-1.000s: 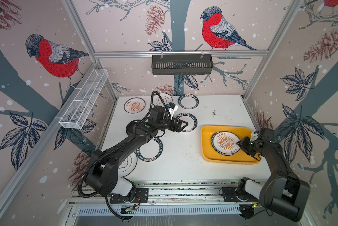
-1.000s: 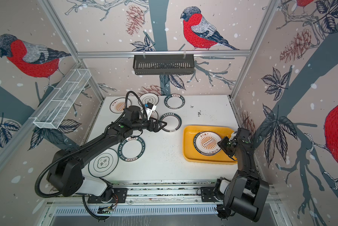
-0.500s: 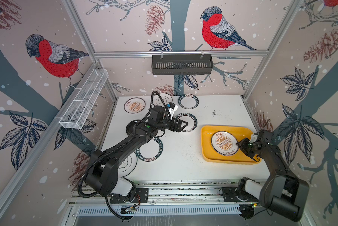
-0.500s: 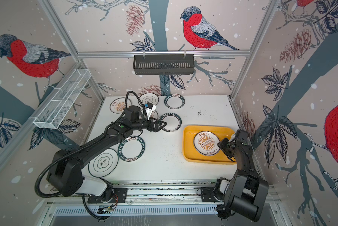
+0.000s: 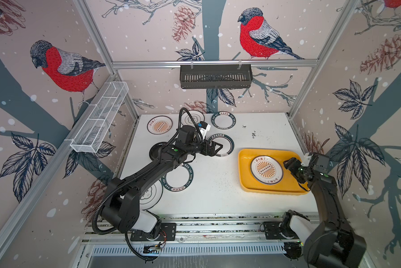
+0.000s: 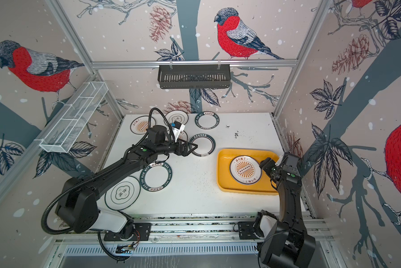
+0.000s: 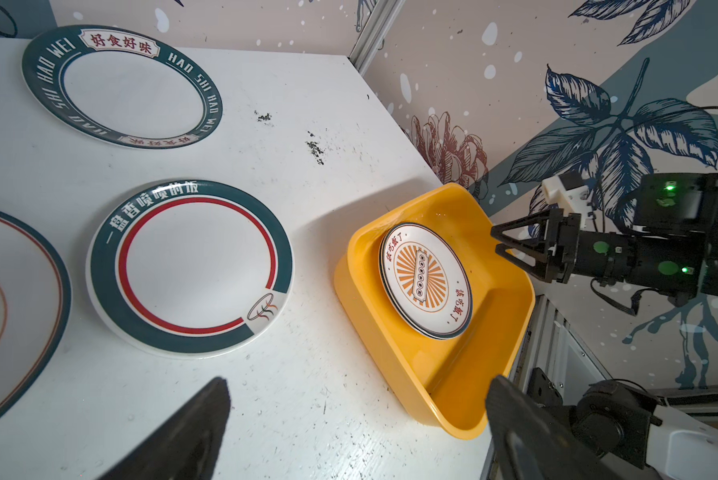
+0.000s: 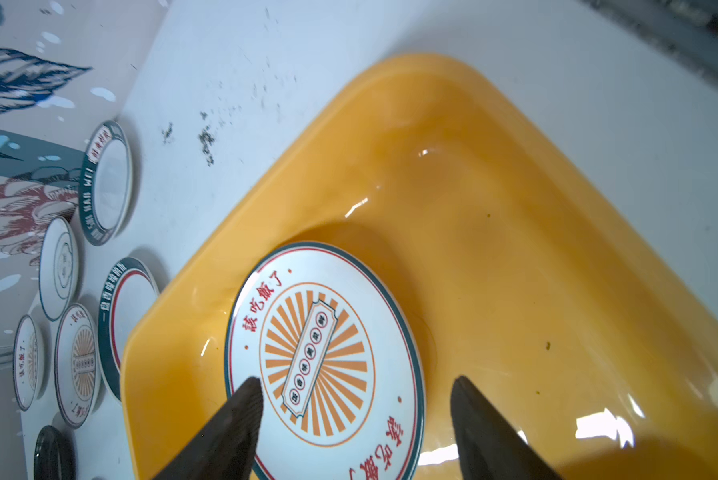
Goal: Place the plates into the plastic bin on the countertop
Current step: 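Open the right gripper and raise it away from the bin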
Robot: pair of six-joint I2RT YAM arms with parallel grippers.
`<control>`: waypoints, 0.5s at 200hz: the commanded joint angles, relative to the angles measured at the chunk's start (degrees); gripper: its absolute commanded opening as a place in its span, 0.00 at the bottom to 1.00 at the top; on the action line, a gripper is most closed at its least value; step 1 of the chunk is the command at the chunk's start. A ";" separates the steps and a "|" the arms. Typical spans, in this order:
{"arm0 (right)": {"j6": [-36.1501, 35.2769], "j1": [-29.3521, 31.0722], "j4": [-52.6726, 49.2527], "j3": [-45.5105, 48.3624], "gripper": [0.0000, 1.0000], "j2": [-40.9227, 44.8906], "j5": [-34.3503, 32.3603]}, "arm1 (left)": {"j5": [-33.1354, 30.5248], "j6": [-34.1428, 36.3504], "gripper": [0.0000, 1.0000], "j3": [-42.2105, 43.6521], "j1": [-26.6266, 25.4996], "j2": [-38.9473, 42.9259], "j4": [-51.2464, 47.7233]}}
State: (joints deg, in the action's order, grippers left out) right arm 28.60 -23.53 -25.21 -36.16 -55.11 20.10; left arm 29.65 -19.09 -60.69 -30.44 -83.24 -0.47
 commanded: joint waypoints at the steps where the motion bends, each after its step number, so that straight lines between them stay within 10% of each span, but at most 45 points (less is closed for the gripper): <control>1: 2.47 0.82 3.27 -1.72 0.76 3.02 -3.29 | -1.70 0.73 0.96 -0.13 -0.04 0.62 -0.36; 100: 6.86 22.33 15.17 -13.28 1.00 -0.28 -18.49 | -15.94 0.42 0.96 0.05 0.24 4.90 -3.20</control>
State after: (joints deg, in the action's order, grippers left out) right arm 34.54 -6.02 -15.22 -46.61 -51.83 7.46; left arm 18.04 -19.09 -59.99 -30.41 -78.76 -2.37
